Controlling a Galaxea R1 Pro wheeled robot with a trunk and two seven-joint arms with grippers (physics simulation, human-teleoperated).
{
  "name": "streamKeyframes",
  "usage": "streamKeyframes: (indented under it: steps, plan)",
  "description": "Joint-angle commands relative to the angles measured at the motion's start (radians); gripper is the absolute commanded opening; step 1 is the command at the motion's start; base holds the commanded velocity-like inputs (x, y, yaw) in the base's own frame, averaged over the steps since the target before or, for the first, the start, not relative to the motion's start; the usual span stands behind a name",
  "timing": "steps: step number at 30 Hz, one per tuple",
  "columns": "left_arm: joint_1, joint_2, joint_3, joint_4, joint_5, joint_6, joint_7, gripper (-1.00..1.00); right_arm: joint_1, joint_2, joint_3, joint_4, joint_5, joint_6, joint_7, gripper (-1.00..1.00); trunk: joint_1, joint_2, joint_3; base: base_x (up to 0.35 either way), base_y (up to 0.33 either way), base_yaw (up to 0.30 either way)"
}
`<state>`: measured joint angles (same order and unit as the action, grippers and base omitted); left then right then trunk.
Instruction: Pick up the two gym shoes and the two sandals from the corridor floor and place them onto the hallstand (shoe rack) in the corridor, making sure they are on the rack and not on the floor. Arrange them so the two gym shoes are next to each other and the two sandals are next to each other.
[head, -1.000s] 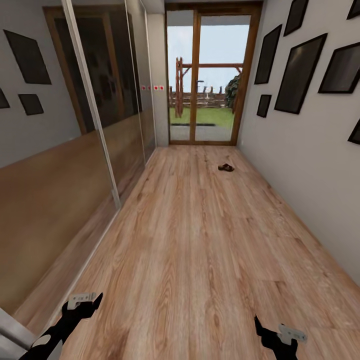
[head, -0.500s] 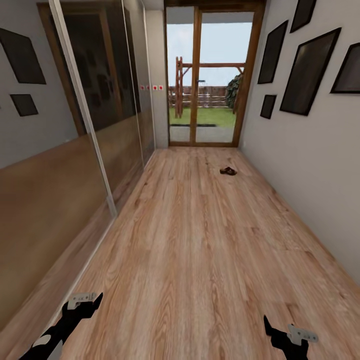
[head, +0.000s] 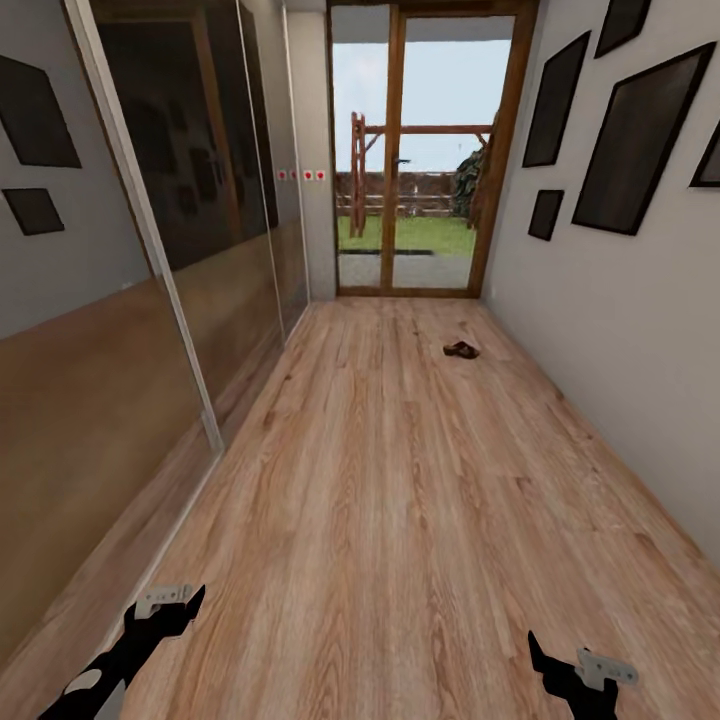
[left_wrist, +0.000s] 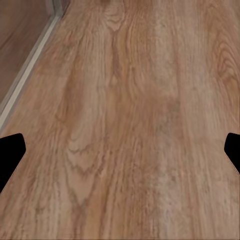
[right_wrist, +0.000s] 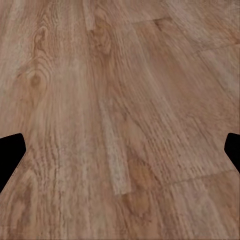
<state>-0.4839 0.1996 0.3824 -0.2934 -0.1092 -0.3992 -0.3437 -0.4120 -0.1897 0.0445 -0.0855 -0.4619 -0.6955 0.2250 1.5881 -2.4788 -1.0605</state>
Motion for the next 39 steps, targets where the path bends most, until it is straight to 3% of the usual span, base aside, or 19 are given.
streamKeyframes:
  steps: [1,39]
  plan:
    - [-0.001,0.000,0.009,0.001,-0.010,-0.004,-0.005,1.00,-0.001,0.000,0.005,0.001,-0.011,-0.002,0.007,1.00,0.000,0.000,-0.001,0.339,0.000,0.000]
    - [-0.001,0.001,0.009,0.001,-0.010,-0.004,-0.005,1.00,-0.001,0.001,0.005,0.001,-0.009,-0.002,0.007,1.00,0.000,0.000,-0.001,0.339,0.000,-0.041]
